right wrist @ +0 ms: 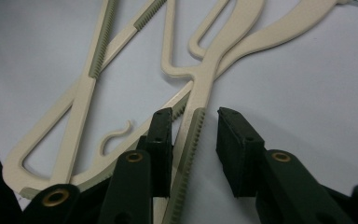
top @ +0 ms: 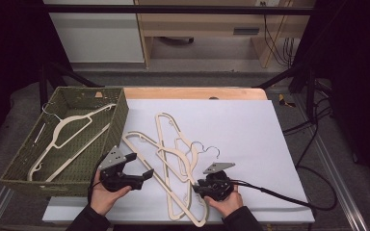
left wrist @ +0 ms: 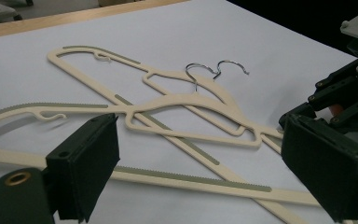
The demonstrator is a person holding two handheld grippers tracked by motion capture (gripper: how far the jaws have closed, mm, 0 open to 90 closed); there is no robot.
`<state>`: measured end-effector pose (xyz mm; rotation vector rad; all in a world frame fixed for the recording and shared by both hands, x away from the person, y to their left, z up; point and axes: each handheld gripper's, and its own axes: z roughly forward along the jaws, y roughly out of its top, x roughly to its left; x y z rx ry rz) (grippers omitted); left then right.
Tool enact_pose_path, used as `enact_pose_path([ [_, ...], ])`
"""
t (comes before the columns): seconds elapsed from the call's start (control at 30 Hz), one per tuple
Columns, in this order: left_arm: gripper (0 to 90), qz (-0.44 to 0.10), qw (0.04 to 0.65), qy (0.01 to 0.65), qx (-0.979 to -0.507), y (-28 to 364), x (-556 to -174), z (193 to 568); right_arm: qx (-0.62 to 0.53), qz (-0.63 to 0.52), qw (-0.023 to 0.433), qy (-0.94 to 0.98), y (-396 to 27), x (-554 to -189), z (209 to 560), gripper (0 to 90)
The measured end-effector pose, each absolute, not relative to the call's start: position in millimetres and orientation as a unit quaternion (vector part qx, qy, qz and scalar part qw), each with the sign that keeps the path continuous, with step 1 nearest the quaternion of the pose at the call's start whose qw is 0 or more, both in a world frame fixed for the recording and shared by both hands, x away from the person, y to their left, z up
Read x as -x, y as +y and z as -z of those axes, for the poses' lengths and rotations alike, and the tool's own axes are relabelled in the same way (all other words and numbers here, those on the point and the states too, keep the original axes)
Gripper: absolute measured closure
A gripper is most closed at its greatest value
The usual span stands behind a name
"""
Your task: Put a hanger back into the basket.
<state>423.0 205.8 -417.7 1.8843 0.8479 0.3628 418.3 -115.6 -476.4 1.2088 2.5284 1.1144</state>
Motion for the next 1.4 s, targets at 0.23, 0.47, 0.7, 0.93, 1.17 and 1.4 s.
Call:
enact_pose_path([
  [0.23, 11.3, -0.149, 0.498, 0.35, -0.779, 206.2, -422.7, 418.2, -0.419, -0.353, 0.055, 0.834, -115.1, -420.9, 473.4, 78.1],
  [0.47, 11.3, -0.147, 0.496, 0.35, -0.781, 205.4, -422.7, 420.6, -0.435, -0.345, 0.073, 0.828, -131.0, -426.3, 469.3, 71.4],
  [0.7, 11.3, -0.146, 0.495, 0.351, -0.781, 204.9, -422.8, 421.4, -0.424, -0.33, 0.083, 0.839, -132.0, -425.8, 472.0, 79.5],
  [0.93, 11.3, -0.143, 0.494, 0.35, -0.783, 204.1, -423.1, 422.1, -0.431, -0.352, 0.044, 0.83, -139.9, -433.3, 472.6, 80.0],
  [1.17, 11.3, -0.144, 0.493, 0.351, -0.783, 204.4, -423.2, 422.0, -0.407, -0.378, 0.053, 0.83, -150.9, -431.2, 461.1, 80.2],
  [1.4, 11.3, -0.145, 0.494, 0.351, -0.782, 202.9, -424.5, 419.0, -0.389, -0.408, 0.062, 0.823, -155.3, -424.4, 449.1, 80.7],
])
